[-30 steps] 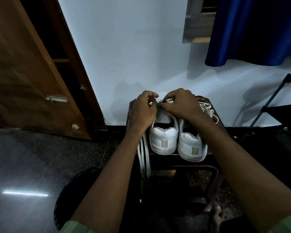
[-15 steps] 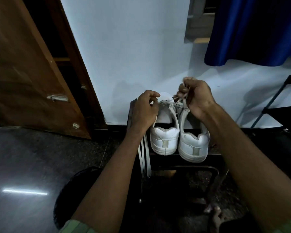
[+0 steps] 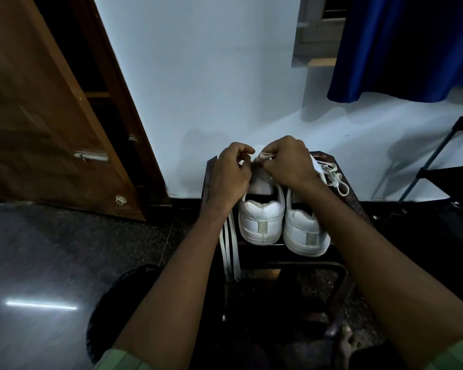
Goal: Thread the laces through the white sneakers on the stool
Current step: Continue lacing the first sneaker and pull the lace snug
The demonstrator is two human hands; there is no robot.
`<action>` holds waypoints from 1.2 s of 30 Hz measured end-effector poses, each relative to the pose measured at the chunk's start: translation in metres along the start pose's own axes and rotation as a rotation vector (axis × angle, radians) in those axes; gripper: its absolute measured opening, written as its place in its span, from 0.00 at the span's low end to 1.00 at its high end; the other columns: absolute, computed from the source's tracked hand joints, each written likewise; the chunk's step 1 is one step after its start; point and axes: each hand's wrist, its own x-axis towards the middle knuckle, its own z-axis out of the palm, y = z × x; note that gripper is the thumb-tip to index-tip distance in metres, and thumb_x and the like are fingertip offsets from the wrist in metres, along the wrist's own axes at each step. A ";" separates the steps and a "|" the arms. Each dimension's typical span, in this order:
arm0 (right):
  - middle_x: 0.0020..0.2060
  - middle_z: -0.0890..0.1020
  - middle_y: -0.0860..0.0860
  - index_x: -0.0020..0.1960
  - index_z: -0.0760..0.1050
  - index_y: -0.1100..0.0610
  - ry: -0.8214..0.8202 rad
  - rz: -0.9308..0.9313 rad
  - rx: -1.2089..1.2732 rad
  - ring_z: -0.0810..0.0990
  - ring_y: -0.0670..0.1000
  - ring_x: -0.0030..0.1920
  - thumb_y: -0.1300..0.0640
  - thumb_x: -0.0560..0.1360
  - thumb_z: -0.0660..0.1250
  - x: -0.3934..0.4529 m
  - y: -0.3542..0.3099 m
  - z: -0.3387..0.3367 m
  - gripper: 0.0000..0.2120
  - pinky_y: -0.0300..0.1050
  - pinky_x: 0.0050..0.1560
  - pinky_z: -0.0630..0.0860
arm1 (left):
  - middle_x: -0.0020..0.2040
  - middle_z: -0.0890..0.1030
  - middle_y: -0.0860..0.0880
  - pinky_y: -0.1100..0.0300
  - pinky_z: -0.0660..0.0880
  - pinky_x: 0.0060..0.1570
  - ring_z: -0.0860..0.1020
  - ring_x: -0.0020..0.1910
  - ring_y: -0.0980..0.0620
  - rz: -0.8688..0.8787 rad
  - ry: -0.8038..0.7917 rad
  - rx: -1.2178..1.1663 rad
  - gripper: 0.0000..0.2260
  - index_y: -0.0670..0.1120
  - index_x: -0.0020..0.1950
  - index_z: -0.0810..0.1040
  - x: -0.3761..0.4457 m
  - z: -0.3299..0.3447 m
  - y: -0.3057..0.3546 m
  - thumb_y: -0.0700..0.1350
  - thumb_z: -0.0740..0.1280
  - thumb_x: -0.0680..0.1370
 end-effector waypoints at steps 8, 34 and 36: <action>0.28 0.67 0.48 0.44 0.69 0.53 0.043 0.420 1.355 0.65 0.50 0.28 0.60 0.83 0.60 0.011 0.007 -0.034 0.09 0.44 0.35 0.67 | 0.53 0.84 0.51 0.67 0.74 0.50 0.80 0.50 0.59 -0.007 -0.044 0.041 0.13 0.49 0.55 0.83 0.000 -0.002 0.001 0.34 0.65 0.78; 0.33 0.83 0.49 0.42 0.84 0.56 -0.137 0.203 0.275 0.80 0.50 0.34 0.67 0.71 0.65 0.006 0.017 -0.017 0.10 0.40 0.36 0.74 | 0.37 0.78 0.55 0.55 0.72 0.45 0.74 0.38 0.54 -0.103 -0.226 -0.296 0.15 0.54 0.39 0.76 0.012 -0.013 -0.011 0.45 0.81 0.63; 0.34 0.83 0.47 0.42 0.83 0.56 -0.115 0.187 0.218 0.79 0.47 0.35 0.65 0.72 0.69 0.005 0.019 -0.016 0.06 0.38 0.35 0.73 | 0.34 0.77 0.56 0.56 0.71 0.41 0.73 0.34 0.54 -0.003 -0.235 -0.059 0.16 0.52 0.42 0.78 0.016 -0.016 -0.013 0.56 0.80 0.64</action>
